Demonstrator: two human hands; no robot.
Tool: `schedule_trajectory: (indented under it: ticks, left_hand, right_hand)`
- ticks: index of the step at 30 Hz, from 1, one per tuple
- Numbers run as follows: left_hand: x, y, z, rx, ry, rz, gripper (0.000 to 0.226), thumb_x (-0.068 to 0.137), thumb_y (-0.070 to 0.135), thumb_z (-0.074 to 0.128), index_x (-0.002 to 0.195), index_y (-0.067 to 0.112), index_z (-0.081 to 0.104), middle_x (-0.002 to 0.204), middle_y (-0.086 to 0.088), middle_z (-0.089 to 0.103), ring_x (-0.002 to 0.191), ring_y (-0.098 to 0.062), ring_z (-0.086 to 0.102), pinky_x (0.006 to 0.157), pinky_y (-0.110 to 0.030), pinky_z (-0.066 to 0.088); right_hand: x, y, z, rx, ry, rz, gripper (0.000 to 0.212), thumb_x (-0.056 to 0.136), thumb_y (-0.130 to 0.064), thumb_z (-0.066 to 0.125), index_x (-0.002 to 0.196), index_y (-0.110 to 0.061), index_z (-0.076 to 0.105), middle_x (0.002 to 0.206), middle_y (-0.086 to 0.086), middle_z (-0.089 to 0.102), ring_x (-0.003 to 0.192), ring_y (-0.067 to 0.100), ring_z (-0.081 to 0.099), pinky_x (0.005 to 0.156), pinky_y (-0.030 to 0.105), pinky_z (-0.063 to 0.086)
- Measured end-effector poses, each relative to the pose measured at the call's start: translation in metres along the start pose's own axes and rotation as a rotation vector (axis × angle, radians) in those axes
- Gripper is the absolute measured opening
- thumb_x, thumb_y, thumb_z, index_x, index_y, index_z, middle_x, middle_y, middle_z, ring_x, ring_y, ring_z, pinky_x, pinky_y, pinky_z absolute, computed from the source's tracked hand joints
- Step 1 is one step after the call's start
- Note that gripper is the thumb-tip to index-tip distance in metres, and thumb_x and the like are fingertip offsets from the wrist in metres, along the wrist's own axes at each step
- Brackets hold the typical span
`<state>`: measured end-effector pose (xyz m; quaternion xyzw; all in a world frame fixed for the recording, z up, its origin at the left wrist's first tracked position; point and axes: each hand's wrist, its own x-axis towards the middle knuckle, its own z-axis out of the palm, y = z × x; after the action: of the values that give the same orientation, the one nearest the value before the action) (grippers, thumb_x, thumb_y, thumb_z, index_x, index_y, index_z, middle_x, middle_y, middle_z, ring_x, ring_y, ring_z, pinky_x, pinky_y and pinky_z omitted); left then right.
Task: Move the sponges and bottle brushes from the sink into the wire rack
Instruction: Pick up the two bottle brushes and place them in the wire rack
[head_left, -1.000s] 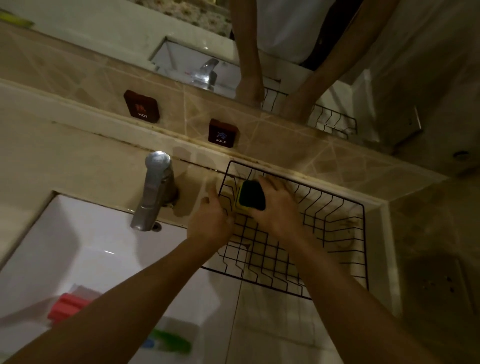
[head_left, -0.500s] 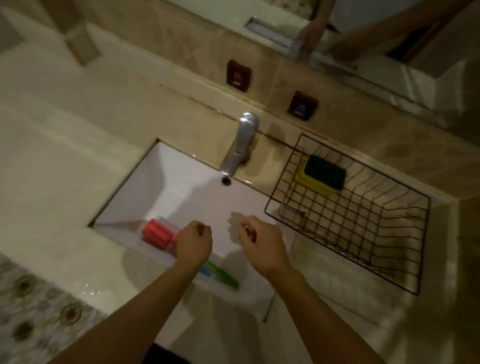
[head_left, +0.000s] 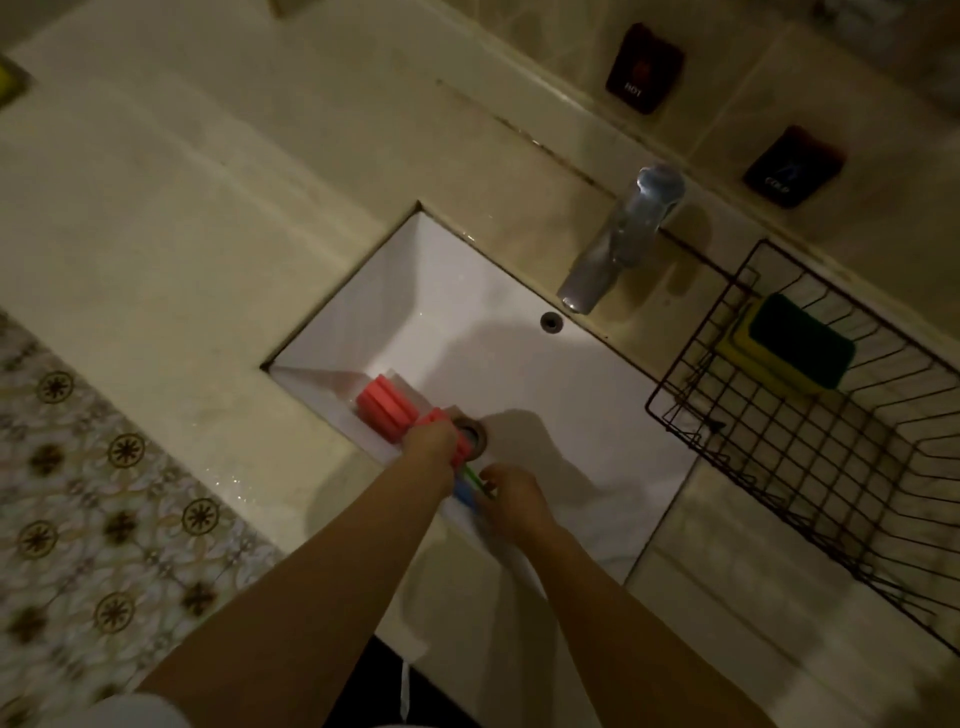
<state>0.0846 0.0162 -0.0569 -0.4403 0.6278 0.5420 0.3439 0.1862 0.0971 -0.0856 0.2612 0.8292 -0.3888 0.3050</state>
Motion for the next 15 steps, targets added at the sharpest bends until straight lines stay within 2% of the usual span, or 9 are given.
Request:
schedule_trajectory:
  ticks: [1, 3, 4, 6, 9, 10, 12, 13, 15]
  left_hand:
    - [0.000, 0.000, 0.000, -0.023, -0.012, -0.010, 0.014, 0.092, 0.002, 0.044, 0.083, 0.005, 0.054, 0.069, -0.015, 0.057, 0.060, -0.030, 0.054, 0.057, -0.040, 0.047]
    - [0.011, -0.003, 0.001, -0.029, -0.032, -0.009, 0.026, 0.095, 0.010, 0.041, 0.109, -0.002, 0.059, 0.100, -0.028, 0.068, 0.090, -0.044, 0.065, 0.079, -0.050, 0.054]
    - [0.018, -0.004, 0.003, -0.013, -0.048, -0.028, 0.036, 0.096, 0.014, 0.038, 0.119, -0.006, 0.056, 0.115, -0.031, 0.065, 0.105, -0.047, 0.062, 0.089, -0.052, 0.052]
    - [0.030, -0.007, 0.007, 0.007, -0.074, -0.055, 0.040, 0.096, 0.019, 0.040, 0.125, -0.005, 0.054, 0.124, -0.029, 0.061, 0.114, -0.044, 0.058, 0.096, -0.051, 0.050]
    - [0.038, -0.007, 0.014, -0.040, -0.059, -0.087, 0.036, 0.092, 0.019, 0.048, 0.124, 0.004, 0.056, 0.121, -0.019, 0.065, 0.112, -0.038, 0.060, 0.094, -0.046, 0.052]
    - [0.040, -0.009, 0.016, -0.045, -0.051, -0.086, 0.038, 0.092, 0.018, 0.047, 0.127, 0.004, 0.055, 0.117, -0.018, 0.065, 0.107, -0.038, 0.062, 0.087, -0.044, 0.055]
    - [0.041, -0.012, 0.020, -0.040, -0.024, -0.053, 0.039, 0.092, 0.011, 0.040, 0.127, -0.001, 0.052, 0.096, -0.021, 0.063, 0.082, -0.037, 0.064, 0.061, -0.035, 0.057]
    - [0.042, -0.012, 0.022, -0.056, -0.014, -0.049, 0.040, 0.092, 0.008, 0.036, 0.127, 0.000, 0.051, 0.091, -0.020, 0.061, 0.075, -0.034, 0.061, 0.055, -0.032, 0.055]
    - [0.041, -0.012, 0.028, -0.054, 0.002, -0.058, 0.037, 0.093, 0.008, 0.035, 0.125, 0.002, 0.051, 0.090, -0.018, 0.057, 0.074, -0.031, 0.058, 0.063, -0.037, 0.050]
  right_hand:
    - [-0.001, -0.002, 0.001, -0.002, 0.017, 0.007, 0.009, 0.086, -0.021, 0.063, 0.078, -0.017, 0.059, 0.079, 0.007, 0.059, 0.074, 0.022, 0.054, 0.072, 0.035, 0.047]
    - [0.001, -0.004, 0.002, -0.001, 0.029, 0.018, 0.005, 0.085, -0.018, 0.061, 0.081, -0.015, 0.061, 0.080, 0.007, 0.057, 0.073, 0.019, 0.050, 0.066, 0.031, 0.044]
    - [0.005, -0.003, 0.003, -0.002, 0.028, 0.023, 0.005, 0.084, -0.018, 0.061, 0.082, -0.014, 0.061, 0.079, 0.007, 0.058, 0.073, 0.019, 0.051, 0.064, 0.030, 0.040]
    - [0.012, -0.001, 0.003, 0.004, 0.012, 0.051, 0.009, 0.082, -0.020, 0.063, 0.079, -0.012, 0.061, 0.079, 0.011, 0.060, 0.071, 0.021, 0.052, 0.063, 0.028, 0.036]
    - [0.021, 0.005, 0.003, -0.016, -0.020, 0.065, 0.009, 0.081, -0.017, 0.062, 0.080, -0.008, 0.065, 0.089, 0.016, 0.067, 0.079, 0.027, 0.059, 0.065, 0.028, 0.038]
    - [0.024, 0.007, 0.003, -0.009, -0.021, 0.066, 0.011, 0.082, -0.016, 0.061, 0.080, -0.007, 0.067, 0.087, 0.016, 0.067, 0.081, 0.027, 0.060, 0.067, 0.030, 0.040]
    - [0.027, 0.011, 0.000, 0.026, -0.011, 0.066, 0.013, 0.084, -0.015, 0.060, 0.077, -0.006, 0.066, 0.078, 0.011, 0.060, 0.077, 0.022, 0.055, 0.069, 0.030, 0.041]
    - [0.028, 0.012, -0.002, 0.042, -0.009, 0.066, 0.014, 0.084, -0.014, 0.060, 0.073, -0.008, 0.065, 0.075, 0.009, 0.056, 0.076, 0.019, 0.052, 0.067, 0.030, 0.038]
    - [0.029, 0.013, -0.008, 0.099, 0.017, 0.102, 0.014, 0.084, -0.013, 0.060, 0.071, -0.010, 0.065, 0.075, 0.008, 0.058, 0.077, 0.019, 0.056, 0.067, 0.028, 0.040]
